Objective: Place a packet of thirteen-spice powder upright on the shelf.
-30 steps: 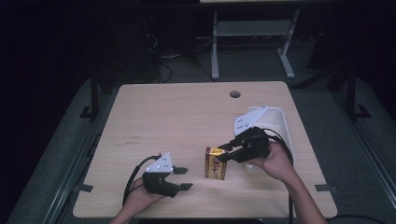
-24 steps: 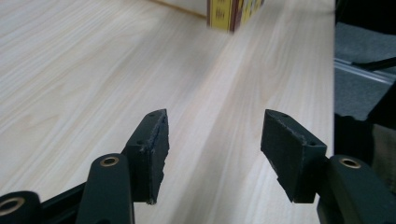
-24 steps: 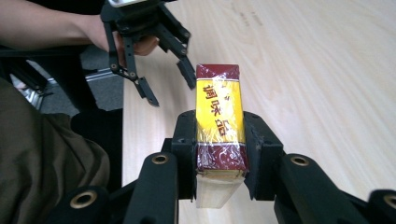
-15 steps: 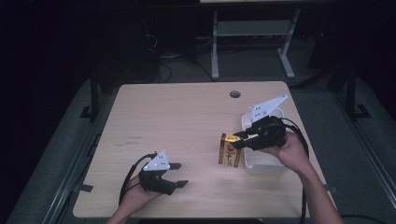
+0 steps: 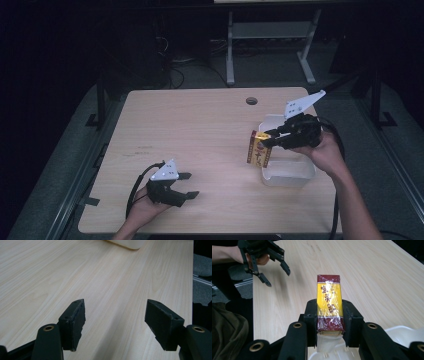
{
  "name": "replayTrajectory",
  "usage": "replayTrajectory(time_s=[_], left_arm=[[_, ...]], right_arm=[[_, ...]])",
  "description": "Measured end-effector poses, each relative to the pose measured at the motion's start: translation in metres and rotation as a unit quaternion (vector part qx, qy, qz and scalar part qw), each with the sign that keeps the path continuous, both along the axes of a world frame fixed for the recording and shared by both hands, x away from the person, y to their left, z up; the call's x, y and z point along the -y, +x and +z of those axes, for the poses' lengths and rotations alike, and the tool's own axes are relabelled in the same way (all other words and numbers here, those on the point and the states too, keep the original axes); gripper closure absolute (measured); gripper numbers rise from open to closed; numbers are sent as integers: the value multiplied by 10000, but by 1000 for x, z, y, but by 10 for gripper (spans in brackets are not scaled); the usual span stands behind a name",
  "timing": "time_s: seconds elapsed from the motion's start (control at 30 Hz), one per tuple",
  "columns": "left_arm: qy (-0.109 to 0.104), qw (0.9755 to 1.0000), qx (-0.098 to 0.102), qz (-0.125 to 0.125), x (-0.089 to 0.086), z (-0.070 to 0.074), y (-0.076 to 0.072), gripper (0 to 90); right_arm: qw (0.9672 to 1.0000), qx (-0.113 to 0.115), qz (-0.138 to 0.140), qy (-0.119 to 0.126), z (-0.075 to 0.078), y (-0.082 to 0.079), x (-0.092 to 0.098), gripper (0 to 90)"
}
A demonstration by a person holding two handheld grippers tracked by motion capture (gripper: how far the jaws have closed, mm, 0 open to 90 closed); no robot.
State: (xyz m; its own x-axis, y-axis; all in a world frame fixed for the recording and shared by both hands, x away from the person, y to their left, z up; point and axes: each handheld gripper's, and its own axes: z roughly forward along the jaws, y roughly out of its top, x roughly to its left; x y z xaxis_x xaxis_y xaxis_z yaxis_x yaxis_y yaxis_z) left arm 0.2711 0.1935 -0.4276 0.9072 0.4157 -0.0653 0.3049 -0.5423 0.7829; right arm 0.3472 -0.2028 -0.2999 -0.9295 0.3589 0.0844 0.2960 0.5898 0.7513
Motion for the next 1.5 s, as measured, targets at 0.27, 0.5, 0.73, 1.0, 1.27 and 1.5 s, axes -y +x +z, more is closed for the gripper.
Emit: replayTrajectory(time_s=[0.27, 0.5, 0.73, 1.0, 1.27, 1.5], left_arm=[[21, 10000, 3, 24, -1, -1, 1, 309], [-66, 9999, -44, 108, -6, -1, 4, 293], [-70, 9998, -77, 149, -8, -2, 6, 289], [-101, 9998, -87, 179, -10, -1, 7, 287], [-124, 9997, -91, 211, -12, -1, 8, 286], [-140, 9996, -92, 231, -13, -1, 8, 286]], right_arm=[[9997, 27, -254, -55, 4, 4, 18, 681], [9992, 59, -379, -109, 9, 7, 30, 681], [9982, 15, -576, -149, 6, 11, 43, 681], [9972, 0, -733, -145, 5, 16, 55, 681], [9967, -15, -790, -210, 0, 18, 58, 680], [9956, -93, -892, -256, -10, 19, 62, 680]])
